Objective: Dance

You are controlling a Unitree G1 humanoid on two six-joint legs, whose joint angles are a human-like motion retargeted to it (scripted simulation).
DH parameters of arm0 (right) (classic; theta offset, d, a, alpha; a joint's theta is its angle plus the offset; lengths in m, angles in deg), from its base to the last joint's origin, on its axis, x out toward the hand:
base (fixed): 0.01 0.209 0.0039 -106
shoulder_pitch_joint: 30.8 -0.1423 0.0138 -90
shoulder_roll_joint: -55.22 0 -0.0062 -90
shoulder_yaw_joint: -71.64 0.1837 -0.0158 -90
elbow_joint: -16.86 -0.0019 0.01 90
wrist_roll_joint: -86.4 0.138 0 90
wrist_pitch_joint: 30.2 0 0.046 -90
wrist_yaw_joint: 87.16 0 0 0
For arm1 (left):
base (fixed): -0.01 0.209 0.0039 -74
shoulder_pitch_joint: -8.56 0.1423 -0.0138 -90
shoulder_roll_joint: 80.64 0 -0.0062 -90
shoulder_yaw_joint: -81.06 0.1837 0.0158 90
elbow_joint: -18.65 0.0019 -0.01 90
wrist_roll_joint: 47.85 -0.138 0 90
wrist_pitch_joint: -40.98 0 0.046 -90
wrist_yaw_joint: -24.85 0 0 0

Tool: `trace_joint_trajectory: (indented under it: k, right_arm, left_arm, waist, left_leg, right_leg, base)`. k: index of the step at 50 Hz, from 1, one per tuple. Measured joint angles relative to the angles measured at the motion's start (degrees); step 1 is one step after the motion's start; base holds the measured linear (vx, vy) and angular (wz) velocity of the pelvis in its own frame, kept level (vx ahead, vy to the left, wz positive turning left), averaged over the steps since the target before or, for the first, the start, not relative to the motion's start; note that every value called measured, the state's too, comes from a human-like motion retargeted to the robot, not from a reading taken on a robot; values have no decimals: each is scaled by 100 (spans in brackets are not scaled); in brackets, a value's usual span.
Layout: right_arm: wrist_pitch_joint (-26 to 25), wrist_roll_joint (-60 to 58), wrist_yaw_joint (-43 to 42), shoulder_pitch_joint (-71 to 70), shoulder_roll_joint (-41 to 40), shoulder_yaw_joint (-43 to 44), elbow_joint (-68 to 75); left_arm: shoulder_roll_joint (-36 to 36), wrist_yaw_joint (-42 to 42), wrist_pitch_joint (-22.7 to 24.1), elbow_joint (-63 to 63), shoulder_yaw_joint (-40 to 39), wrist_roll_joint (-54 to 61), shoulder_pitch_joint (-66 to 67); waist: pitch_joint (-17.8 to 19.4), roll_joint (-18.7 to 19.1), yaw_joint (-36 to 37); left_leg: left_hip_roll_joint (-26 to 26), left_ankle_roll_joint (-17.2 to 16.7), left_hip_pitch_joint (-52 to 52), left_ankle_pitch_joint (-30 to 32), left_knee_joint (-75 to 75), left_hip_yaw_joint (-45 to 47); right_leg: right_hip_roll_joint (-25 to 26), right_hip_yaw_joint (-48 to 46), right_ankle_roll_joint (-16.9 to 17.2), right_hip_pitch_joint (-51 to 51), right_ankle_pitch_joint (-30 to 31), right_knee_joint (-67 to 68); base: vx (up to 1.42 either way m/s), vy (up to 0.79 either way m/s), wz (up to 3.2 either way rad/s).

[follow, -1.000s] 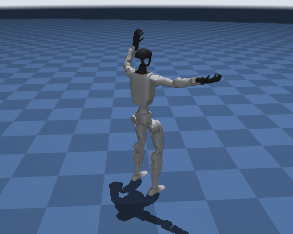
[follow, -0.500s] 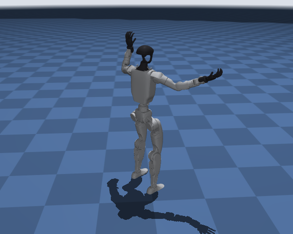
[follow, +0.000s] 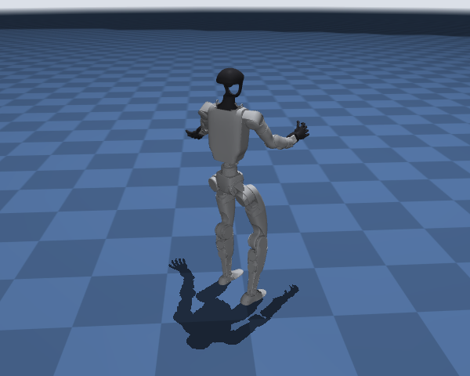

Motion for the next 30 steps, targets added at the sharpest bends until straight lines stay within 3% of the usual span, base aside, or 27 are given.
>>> trace_joint_trajectory:
  k: [3,5,8,10,12,15,16,18,20,23,25,27,30]
  right_arm:
    - [239,557,-413,-569,-440,417,1097]
    - [365,1328,-326,-854,-857,786,1291]
    - [401,2624,341,-822,-1456,859,524]
    - [109,3475,1098,-604,-1559,473,-486]
    - [-515,3917,1960,-269,-1545,63,-1546]
    - [-1807,4790,3633,500,-948,-446,-3332]
    - [-2185,5114,4183,793,-681,-543,-3899]
    - [-2790,5715,5025,1391,-152,-671,-4913]
    - [-3008,6322,5511,2050,370,-718,-5797]
    - [-2755,6946,5520,2981,975,-681,-6758]
    - [-2324,7068,5252,3500,1237,-751,-7249]
    - [-2065,6992,4758,3783,1239,-717,-7432]
    - [-1872,6997,4116,3790,1103,-480,-7481]
  left_arm:
    - [-523,36,262,395,570,-62,-549]
    - [-1252,317,441,194,1164,-554,-955]
    - [-2217,95,111,-714,1846,-1222,-1373]
    - [-2670,-780,-596,-1684,2493,-1024,-1424]
    - [-2819,-1954,-1706,-2600,3104,-859,-1309]
    - [-2523,-3588,-3660,-4367,4235,-674,-645]
    - [-2258,-3993,-4114,-5160,4666,-520,-291]
    - [-1532,-4601,-4789,-6937,5421,-89,480]
    - [-653,-4837,-5013,-8826,5867,339,1239]
    - [450,-4536,-4455,-11304,6278,515,2168]
    - [960,-4257,-3658,-12632,6499,-411,2667]
    - [1103,-3606,-3119,-12963,6283,-1761,2989]
    - [1205,-2498,-2035,-13103,5768,-2714,3119]
  waist:
    - [-7,-88,21]
    - [-58,-112,-7]
    - [-99,-224,-305]
    - [-72,-340,-574]
    - [-92,-429,-813]
    - [-146,-491,-1066]
    - [-156,-476,-1132]
    - [-192,-451,-1257]
    - [-283,-448,-1378]
    - [-449,-424,-1536]
    - [-523,-405,-1600]
    - [-586,-383,-1602]
    - [-661,-309,-1645]
  left_leg:
    - [16,-41,-156,67,-27,35]
    - [68,-74,-333,110,-25,-13]
    - [146,-138,-540,100,113,-224]
    - [169,-165,-676,25,277,-443]
    - [191,-151,-777,-94,458,-596]
    - [261,-106,-906,-353,836,-750]
    - [302,-91,-940,-469,1002,-787]
    - [359,-60,-1041,-713,1376,-883]
    - [389,-47,-1232,-994,1841,-999]
    - [461,-84,-1612,-1426,2679,-1172]
    - [502,-106,-1851,-1669,3268,-1318]
    - [588,-54,-1913,-1762,3549,-1302]
    - [665,-25,-1833,-1710,3510,-1286]
  right_leg:
    - [-40,-104,-88,-55,56,-137]
    - [-90,-264,-170,-49,165,-432]
    - [-225,-511,-216,140,350,-974]
    - [-339,-686,-226,284,451,-1315]
    - [-389,-776,-247,420,551,-1631]
    - [-361,-823,-304,628,681,-2028]
    - [-331,-837,-322,708,720,-2139]
    - [-279,-881,-362,857,783,-2345]
    - [-221,-909,-405,954,830,-2515]
    - [-133,-893,-414,1046,837,-2674]
    - [-77,-877,-379,1121,789,-2726]
    - [-22,-855,-314,1186,737,-2721]
    - [63,-839,-255,1214,745,-2692]
  base:
    - [-14,-6,22]
    - [-18,-13,44]
    - [-5,-18,63]
    - [-2,-19,58]
    - [8,-18,13]
    - [19,-17,-30]
    - [21,-18,-41]
    - [21,-17,-37]
    - [19,-12,-22]
    - [16,-12,-2]
    - [19,-9,0]
    - [13,-4,-1]
    - [-2,1,-5]
